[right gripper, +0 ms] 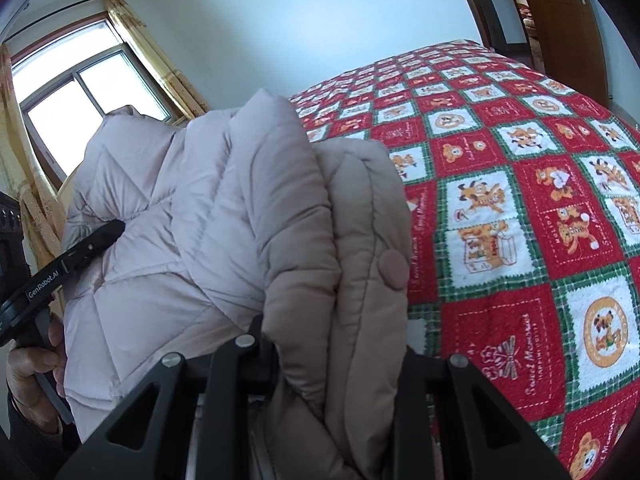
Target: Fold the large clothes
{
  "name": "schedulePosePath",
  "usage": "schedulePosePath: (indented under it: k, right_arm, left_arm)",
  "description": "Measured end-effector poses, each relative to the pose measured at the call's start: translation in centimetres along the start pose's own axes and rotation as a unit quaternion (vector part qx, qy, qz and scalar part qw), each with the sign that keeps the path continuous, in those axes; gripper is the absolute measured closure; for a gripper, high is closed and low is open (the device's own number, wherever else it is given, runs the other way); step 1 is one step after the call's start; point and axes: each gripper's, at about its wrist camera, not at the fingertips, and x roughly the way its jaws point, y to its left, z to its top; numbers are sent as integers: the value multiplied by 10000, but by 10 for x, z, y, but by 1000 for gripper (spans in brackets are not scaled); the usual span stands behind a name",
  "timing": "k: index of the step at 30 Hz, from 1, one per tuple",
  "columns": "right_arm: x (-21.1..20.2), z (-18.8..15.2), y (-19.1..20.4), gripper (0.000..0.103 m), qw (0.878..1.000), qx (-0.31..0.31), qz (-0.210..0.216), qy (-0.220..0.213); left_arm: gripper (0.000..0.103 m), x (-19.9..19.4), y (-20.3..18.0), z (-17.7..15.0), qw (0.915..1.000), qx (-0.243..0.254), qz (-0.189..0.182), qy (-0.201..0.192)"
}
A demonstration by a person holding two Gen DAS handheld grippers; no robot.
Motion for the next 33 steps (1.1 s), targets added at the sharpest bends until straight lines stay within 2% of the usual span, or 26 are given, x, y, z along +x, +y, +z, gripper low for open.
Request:
schedulePosePath:
  k: [7, 18, 33]
  right_arm:
    - [15, -3, 54, 77, 9985, -409, 339, 152]
    - [56, -15, 116, 77, 9913, -975, 673, 576]
    - [92, -27, 170, 77, 9829, -1385, 795, 918]
  left_arm:
    - [76, -38, 47, -14, 9991, -171, 393, 30]
    - [76, -69, 119, -56, 9942, -601, 875, 198]
    - [76, -71, 179, -91, 9881, -930, 1180, 326]
